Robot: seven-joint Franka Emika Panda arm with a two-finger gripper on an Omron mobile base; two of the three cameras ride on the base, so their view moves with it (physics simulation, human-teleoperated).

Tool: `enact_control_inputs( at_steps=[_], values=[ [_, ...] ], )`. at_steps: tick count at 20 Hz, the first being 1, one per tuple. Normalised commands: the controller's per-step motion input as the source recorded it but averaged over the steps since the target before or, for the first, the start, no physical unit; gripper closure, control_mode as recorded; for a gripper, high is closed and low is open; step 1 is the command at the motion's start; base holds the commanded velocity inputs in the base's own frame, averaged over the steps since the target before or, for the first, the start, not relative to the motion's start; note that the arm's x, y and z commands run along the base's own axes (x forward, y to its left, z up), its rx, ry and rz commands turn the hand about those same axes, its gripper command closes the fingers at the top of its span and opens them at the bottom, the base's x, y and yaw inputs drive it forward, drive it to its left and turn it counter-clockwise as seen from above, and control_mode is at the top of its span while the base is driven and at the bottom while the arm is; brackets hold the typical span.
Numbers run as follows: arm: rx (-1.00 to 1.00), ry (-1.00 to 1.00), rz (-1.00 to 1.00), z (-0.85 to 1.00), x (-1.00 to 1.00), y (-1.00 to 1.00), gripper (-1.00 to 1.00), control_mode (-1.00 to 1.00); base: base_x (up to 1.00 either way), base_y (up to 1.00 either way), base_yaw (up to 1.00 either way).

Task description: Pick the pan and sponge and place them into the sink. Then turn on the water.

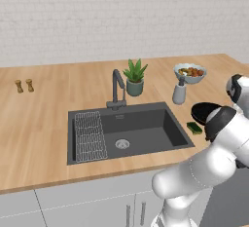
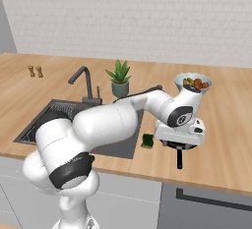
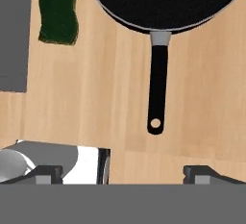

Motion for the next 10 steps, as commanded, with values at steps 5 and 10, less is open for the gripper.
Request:
enact_control_inputs(
  at_steps=[5, 10],
  values=[
    [0.0, 0.03, 0.0, -0.28, 0.33, 0.0, -1.0, -1.0, 0.0, 0.0, 0.0],
    [0.01, 0.04, 0.0, -0.32, 0.36, -0.11, -1.0, -1.0, 0.0, 0.0, 0.0]
  ],
)
